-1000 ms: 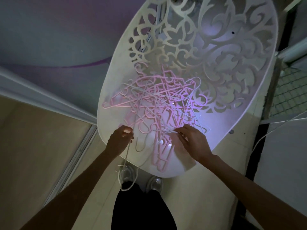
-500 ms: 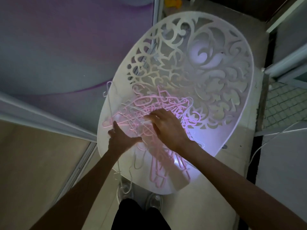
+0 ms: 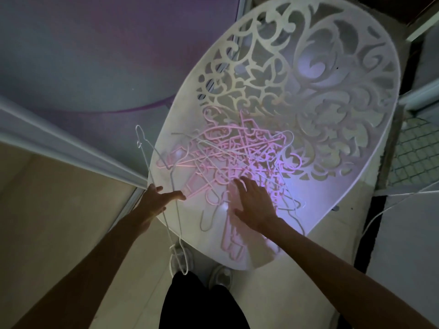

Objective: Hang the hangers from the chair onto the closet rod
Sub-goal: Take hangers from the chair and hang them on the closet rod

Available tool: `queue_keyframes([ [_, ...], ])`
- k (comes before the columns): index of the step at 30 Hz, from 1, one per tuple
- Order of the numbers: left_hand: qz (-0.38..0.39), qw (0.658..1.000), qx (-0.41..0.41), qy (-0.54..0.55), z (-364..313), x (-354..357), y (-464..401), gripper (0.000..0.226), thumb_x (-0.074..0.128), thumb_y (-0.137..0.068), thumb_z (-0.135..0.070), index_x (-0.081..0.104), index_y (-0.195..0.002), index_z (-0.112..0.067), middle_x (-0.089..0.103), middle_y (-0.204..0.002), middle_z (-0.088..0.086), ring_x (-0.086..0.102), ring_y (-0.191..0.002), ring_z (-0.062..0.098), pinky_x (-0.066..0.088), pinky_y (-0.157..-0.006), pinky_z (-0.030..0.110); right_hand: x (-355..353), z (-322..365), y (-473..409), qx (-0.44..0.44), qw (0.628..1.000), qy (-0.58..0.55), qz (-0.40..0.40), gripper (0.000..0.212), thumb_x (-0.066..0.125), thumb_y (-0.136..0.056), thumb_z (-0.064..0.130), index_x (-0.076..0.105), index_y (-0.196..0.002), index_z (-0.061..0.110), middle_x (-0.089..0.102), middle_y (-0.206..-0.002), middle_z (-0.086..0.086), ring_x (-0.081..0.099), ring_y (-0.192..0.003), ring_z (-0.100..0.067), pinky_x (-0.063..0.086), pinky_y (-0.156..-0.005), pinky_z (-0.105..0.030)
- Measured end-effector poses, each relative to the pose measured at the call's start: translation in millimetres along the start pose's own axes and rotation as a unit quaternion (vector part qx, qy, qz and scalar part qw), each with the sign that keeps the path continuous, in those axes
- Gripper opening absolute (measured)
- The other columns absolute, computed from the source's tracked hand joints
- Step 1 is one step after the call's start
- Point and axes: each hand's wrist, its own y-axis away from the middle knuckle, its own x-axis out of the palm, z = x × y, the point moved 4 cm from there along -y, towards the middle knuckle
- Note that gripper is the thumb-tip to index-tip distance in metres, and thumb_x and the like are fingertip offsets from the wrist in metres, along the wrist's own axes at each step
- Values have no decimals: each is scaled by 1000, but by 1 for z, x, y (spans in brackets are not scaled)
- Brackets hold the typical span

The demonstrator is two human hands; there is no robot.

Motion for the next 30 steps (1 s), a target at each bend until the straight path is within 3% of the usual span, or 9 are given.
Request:
queue_keyframes([
  [2, 41, 999, 2, 23, 5, 1, 2, 129, 82, -24, -46, 37, -136, 0, 43, -142, 8, 48, -123, 23, 44, -86, 33, 9, 0, -10, 45, 998, 20, 34, 102, 59, -83, 52, -7, -149, 11, -5, -158, -12, 2, -146, -30, 8, -116, -49],
  [5, 69, 996, -4, 51, 11, 2, 3, 124, 79, -26, -45, 41, -133, 3, 44, -141, 10, 44, -127, 25, 42, -89, 34, 17, -10, -20, 103, 993, 9, 55, 113, 64, -79, 53, -14, -147, 7, -10, -157, -14, 1, -146, -33, 8, -116, -52],
  [7, 67, 996, -7, 57, 15, 0, 2, 123, 81, -26, -46, 41, -134, -2, 44, -141, 8, 45, -126, 24, 43, -88, 32, 16, -14, -24, 112, 993, 12, 44, 102, 64, -79, 52, 4, -148, 7, 9, -156, -15, 18, -142, -33, 20, -113, -49],
  [10, 74, 996, -8, 53, 17, -4, 2, 123, 81, -27, -48, 41, -134, -4, 44, -141, 7, 45, -126, 23, 43, -84, 30, 7, -13, -26, 73, 996, 54, -12, 51, 56, -87, 40, 46, -127, 10, 47, -130, -11, 49, -118, -30, 42, -95, -42],
  [12, 80, 995, -4, 52, 18, -4, 5, 123, 80, -27, -48, 40, -134, -3, 43, -141, 8, 44, -127, 24, 41, -88, 32, 0, -12, -23, 58, 997, 34, -42, 24, 46, -93, 22, 54, -113, 11, 59, -113, -9, 58, -105, -30, 46, -82, -38],
  [16, 93, 995, 2, 44, 18, -4, 8, 122, 79, -28, -49, 40, -135, -3, 41, -142, 6, 42, -128, 22, 40, -90, 32, -6, -19, -22, 13, 999, 19, -36, 22, 44, -89, 13, 58, -107, 16, 66, -106, -5, 60, -103, -29, 43, -81, -34],
  [22, 98, 994, 1, 57, 22, 3, 8, 115, 79, -28, -48, 44, -129, -4, 46, -134, 6, 43, -123, 19, 39, -89, 33, 10, -31, 1, -58, 993, 12, 101, 29, 50, -90, 26, 53, -119, 21, 58, -117, -2, 58, -107, -28, 43, -84, -30],
  [27, 107, 990, -4, 94, 31, 2, 6, 103, 82, -34, -48, 48, -124, -11, 45, -132, 4, 44, -124, 20, 42, -88, 33, -3, -38, 6, -56, 997, -36, -34, 21, 52, -93, 27, 66, -105, 17, 59, -117, -2, 57, -110, -23, 47, -78, -32],
  [30, 147, 983, -8, 113, 33, 5, 9, 64, 84, -50, -44, 64, -108, -28, 43, -135, 3, 41, -128, 22, 42, -91, 36, -21, -44, 7, -32, 989, -73, -123, 22, 51, -94, 29, 67, -108, 23, 67, -107, 0, 61, -102, -24, 47, -74, -31],
])
